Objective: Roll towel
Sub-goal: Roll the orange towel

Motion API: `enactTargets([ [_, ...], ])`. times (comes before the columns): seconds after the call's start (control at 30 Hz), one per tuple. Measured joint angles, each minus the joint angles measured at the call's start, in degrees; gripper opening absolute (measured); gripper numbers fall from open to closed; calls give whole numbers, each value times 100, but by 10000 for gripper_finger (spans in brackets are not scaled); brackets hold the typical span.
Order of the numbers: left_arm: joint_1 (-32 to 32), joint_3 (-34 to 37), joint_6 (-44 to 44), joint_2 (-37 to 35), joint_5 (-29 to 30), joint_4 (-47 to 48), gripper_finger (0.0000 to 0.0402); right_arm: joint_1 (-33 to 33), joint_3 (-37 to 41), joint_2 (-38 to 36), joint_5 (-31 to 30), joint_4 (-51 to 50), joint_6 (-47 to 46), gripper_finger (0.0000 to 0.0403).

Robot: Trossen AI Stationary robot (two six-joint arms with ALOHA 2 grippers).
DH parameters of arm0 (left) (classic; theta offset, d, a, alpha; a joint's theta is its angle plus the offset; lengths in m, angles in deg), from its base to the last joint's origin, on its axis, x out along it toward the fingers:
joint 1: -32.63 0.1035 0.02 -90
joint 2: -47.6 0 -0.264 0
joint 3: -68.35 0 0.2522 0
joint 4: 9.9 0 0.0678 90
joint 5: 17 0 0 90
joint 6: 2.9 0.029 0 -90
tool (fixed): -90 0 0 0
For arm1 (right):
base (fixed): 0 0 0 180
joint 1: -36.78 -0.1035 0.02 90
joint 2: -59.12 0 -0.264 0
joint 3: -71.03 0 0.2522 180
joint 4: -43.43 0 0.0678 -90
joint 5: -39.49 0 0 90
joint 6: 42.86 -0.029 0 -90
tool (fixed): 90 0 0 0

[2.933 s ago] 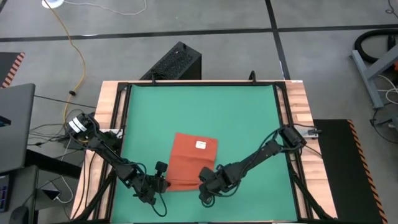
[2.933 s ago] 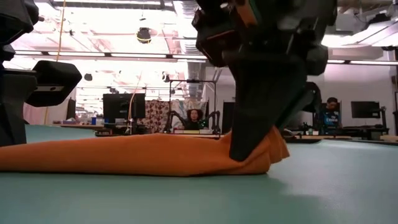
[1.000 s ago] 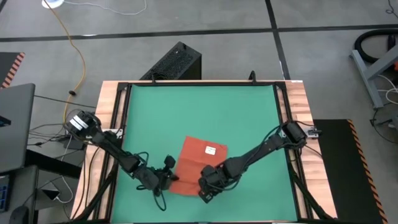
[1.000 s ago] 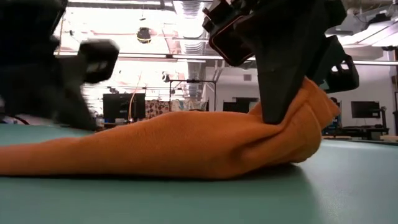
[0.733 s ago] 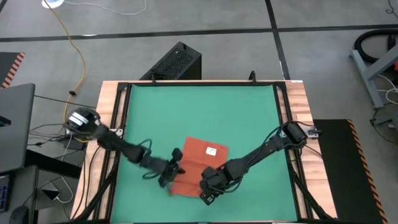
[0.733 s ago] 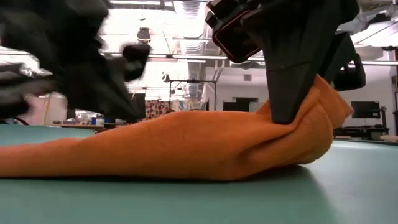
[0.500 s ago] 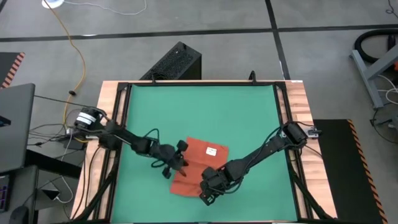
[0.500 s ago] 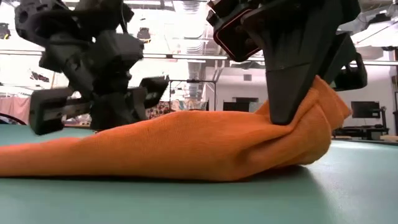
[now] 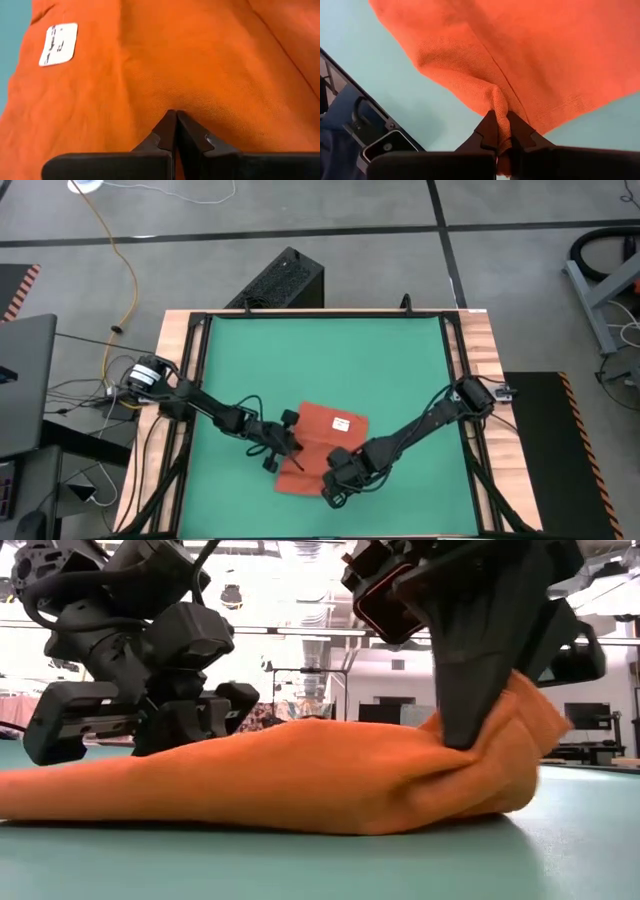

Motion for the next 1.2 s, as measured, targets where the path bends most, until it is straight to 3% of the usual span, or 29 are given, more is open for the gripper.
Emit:
enactTargets([
  [0.47, -394, 24, -1181, 15, 341, 19, 0, 59, 0, -33, 435, -236, -238, 24],
  [0.73, -620, 28, -1610, 22, 641, 11, 0, 323, -4, -422, 787, -869, -266, 24],
  [0.93, -723, 42, -1716, 29, 744, -62, 0, 610, 27, -481, 1266, -777, -117, 24],
  [1.2, -850, 42, -1875, 35, 918, -57, 0, 732, 577, -483, 1711, 232, -295, 24],
])
